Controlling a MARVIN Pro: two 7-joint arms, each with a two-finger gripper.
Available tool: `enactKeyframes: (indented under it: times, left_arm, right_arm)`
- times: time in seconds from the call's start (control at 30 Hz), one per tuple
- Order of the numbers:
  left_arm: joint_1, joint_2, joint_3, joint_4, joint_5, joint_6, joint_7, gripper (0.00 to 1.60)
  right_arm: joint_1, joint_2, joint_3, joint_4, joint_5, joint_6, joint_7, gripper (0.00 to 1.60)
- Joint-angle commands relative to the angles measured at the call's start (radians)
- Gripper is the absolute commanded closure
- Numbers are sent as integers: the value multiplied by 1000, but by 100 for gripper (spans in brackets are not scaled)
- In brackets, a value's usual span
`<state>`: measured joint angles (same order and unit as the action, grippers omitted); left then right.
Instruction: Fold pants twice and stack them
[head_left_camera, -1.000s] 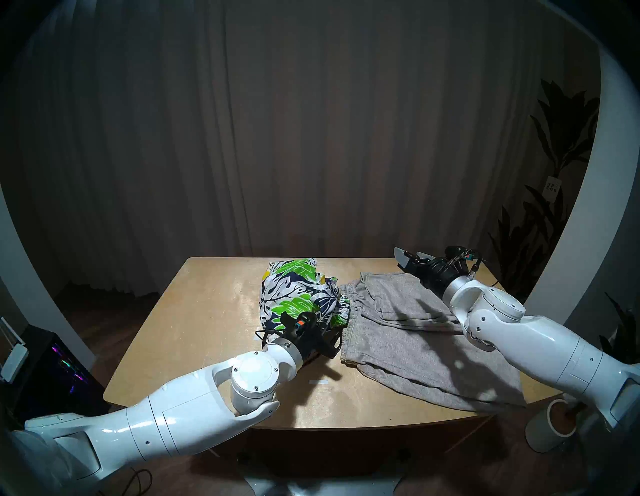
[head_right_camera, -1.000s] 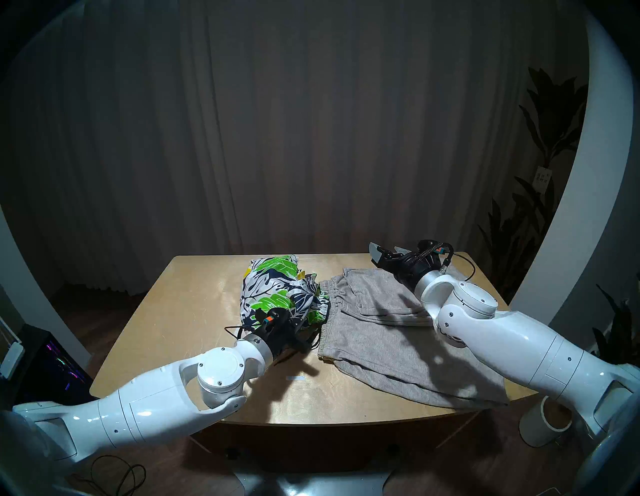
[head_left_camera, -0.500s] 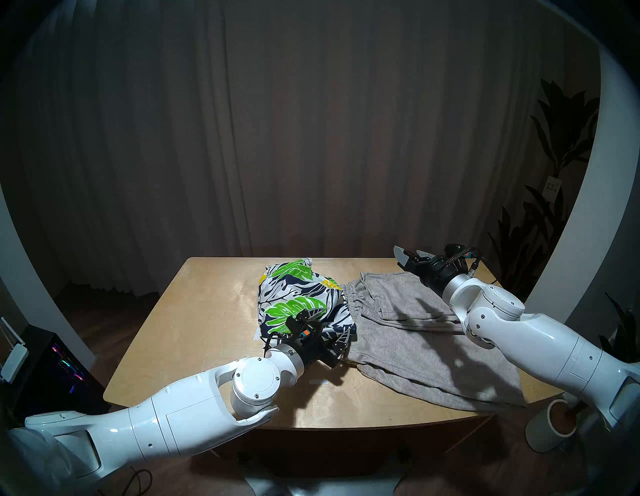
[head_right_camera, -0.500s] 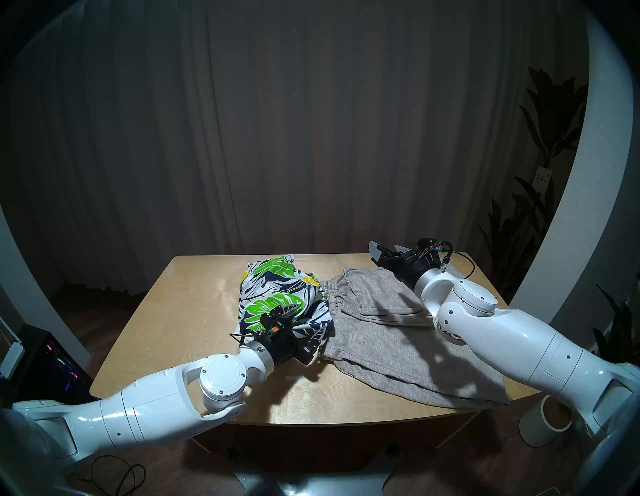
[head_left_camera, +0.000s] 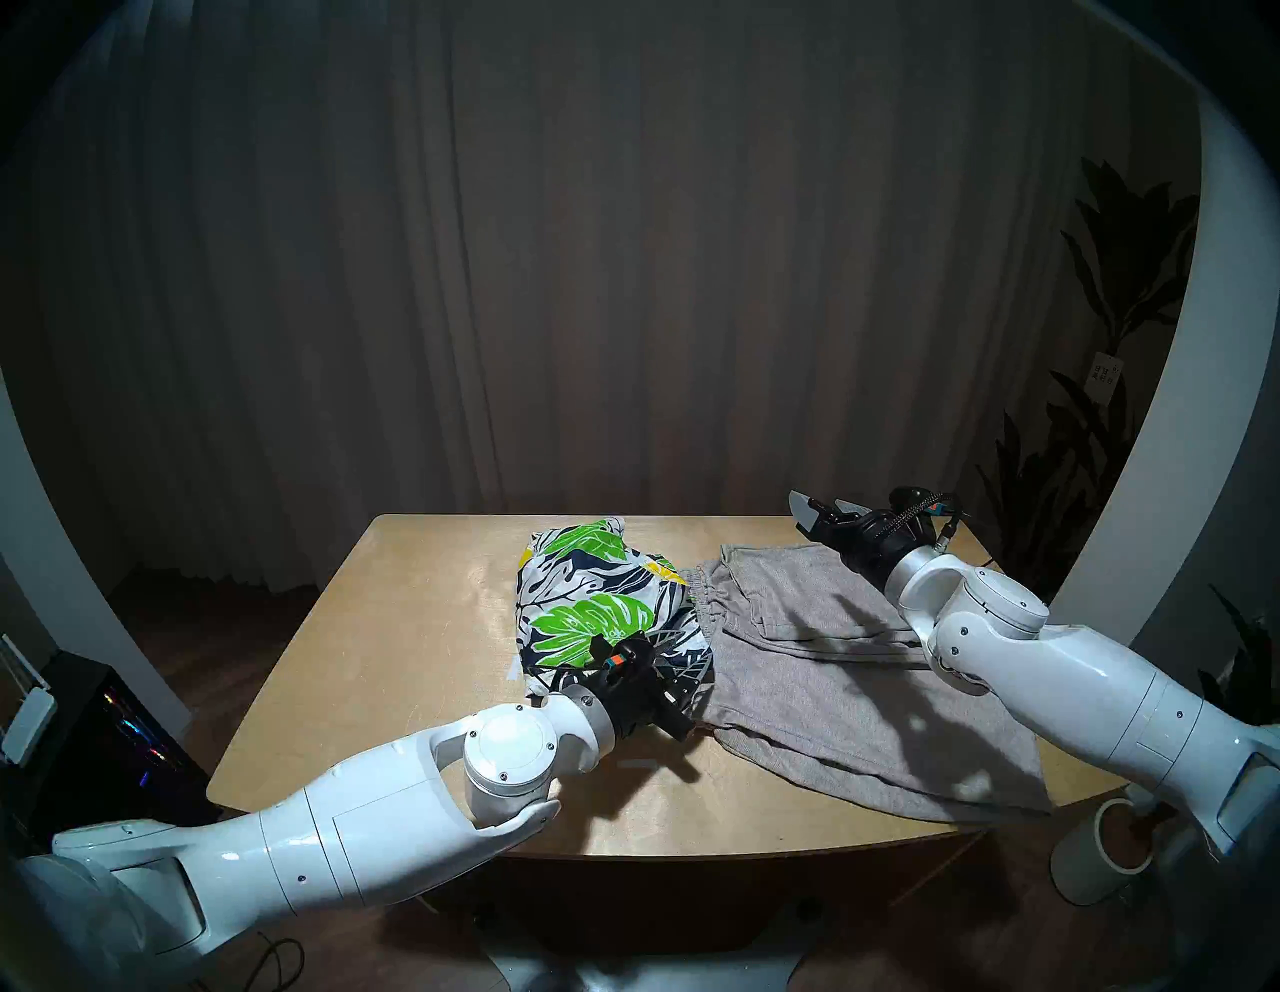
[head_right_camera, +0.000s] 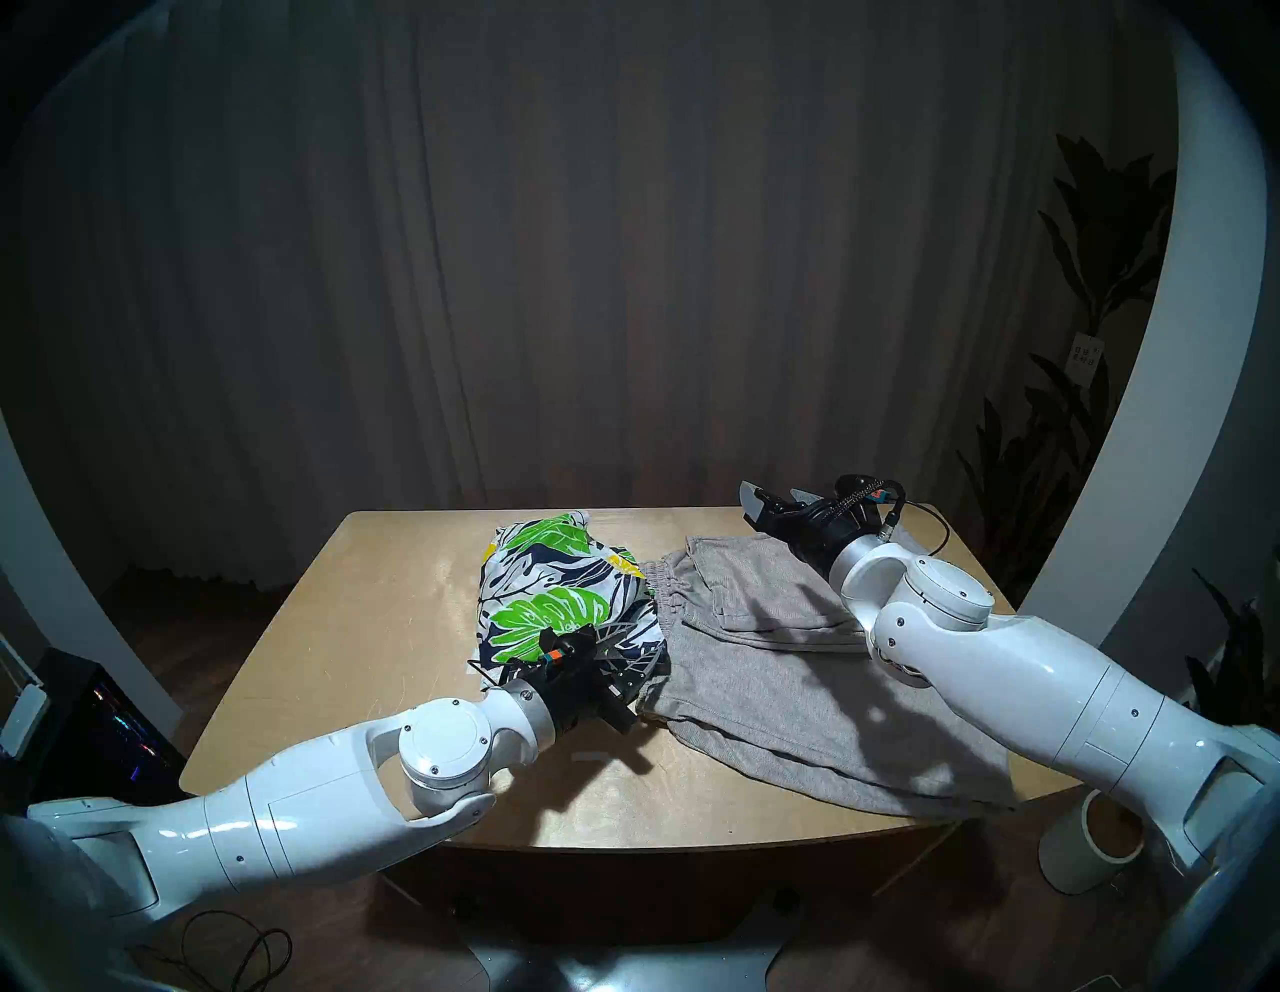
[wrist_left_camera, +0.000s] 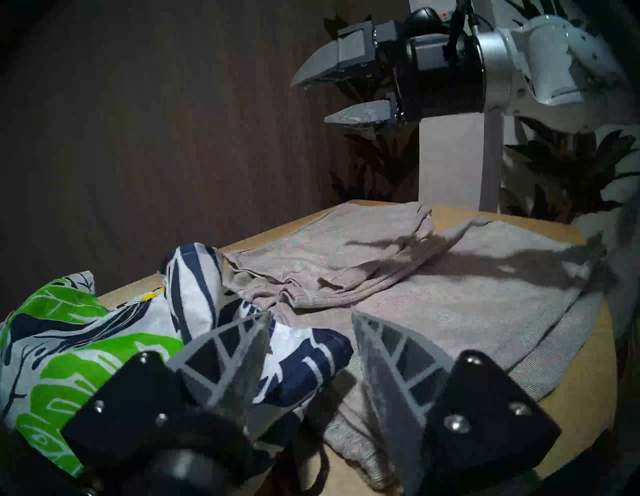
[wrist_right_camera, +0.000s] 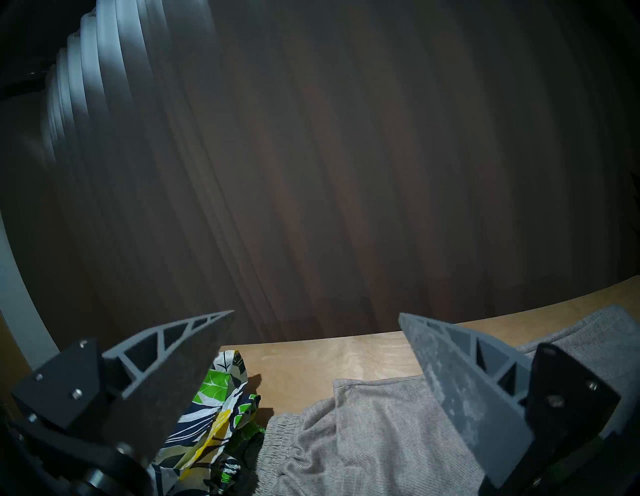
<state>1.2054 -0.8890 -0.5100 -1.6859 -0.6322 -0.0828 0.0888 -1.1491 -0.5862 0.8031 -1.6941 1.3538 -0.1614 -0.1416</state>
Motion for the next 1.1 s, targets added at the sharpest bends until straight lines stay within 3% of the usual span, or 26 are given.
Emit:
enactKeyframes:
  times: [0.0,0.03,0.13,0.27,0.47,0.8,1.07]
  left_arm:
    - [22,21,-102,-63,-116,-69,49,46]
    - [22,27,-115,-68,-128,-74,58,19]
    - [23,16,-168,-50,-160,-87,128,0]
    - [23,-18,-228,-9,-223,-89,214,0]
    - [0,-80,-246,39,-262,-83,278,0]
    - [-64,-149,-158,137,-174,-35,299,0]
    - [-95,-151,-97,145,-106,24,305,0]
  right_arm:
    - [24,-5,12,5,-2,3,0,0]
    - [24,-6,12,6,-3,4,0,0]
    - [27,-9,11,7,-5,7,0,0]
    - [36,-22,7,11,-10,15,0,0]
    - [52,-38,5,18,-15,30,-1,0]
    - [51,-39,15,28,-16,34,-8,0]
    - [45,-31,22,27,-12,29,-11,0]
